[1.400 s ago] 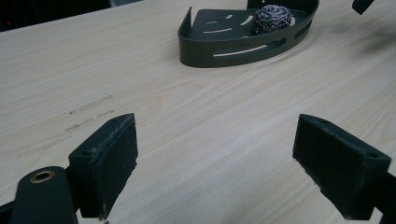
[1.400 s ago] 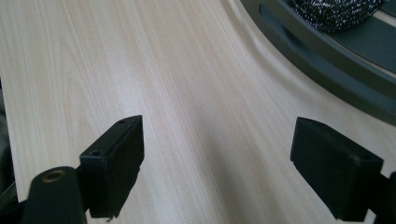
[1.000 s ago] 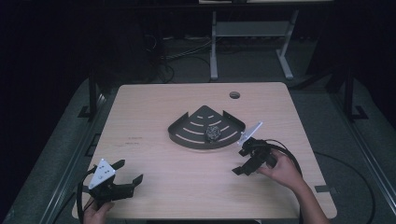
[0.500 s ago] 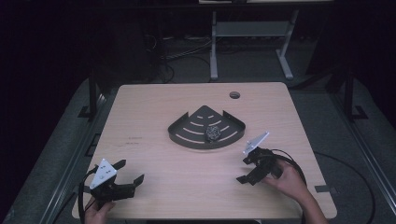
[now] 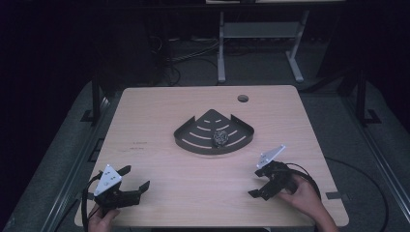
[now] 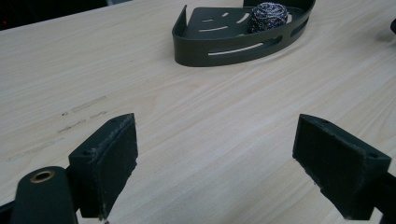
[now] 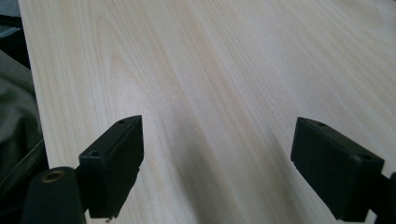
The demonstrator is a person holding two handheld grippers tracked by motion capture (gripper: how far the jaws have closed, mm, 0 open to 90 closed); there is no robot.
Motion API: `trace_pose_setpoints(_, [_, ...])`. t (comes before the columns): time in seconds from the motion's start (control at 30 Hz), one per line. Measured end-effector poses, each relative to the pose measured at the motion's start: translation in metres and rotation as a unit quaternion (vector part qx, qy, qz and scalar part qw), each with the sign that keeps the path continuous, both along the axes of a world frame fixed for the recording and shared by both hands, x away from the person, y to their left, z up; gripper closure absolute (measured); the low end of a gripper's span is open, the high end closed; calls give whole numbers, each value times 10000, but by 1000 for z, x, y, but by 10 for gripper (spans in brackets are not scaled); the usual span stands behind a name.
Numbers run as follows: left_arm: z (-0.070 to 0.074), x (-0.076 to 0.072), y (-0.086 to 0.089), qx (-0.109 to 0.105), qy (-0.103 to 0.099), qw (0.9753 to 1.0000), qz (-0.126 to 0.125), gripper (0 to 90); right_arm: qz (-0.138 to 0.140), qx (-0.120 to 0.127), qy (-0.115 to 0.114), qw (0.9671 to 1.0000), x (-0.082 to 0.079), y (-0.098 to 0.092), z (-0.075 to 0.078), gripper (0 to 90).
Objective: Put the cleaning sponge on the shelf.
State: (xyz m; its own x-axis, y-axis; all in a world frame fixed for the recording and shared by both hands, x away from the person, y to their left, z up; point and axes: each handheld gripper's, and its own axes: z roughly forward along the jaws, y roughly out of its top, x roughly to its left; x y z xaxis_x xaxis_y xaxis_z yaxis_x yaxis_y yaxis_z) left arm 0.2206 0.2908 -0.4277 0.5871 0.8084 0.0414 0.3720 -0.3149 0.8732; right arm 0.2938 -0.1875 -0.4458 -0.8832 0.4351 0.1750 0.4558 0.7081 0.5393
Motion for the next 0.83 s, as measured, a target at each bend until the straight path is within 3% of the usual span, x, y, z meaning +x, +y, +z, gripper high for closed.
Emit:
trace_pose_setpoints(0.47, [0,-1,0,-15,-6,10000,6,133,-119,182,37,9998,-20,-12,-7,168])
trace_pose_setpoints(0.83, [1,0,-1,-24,4,10000,-11,132,-342,257,-146,9990,-43,-21,-10,166])
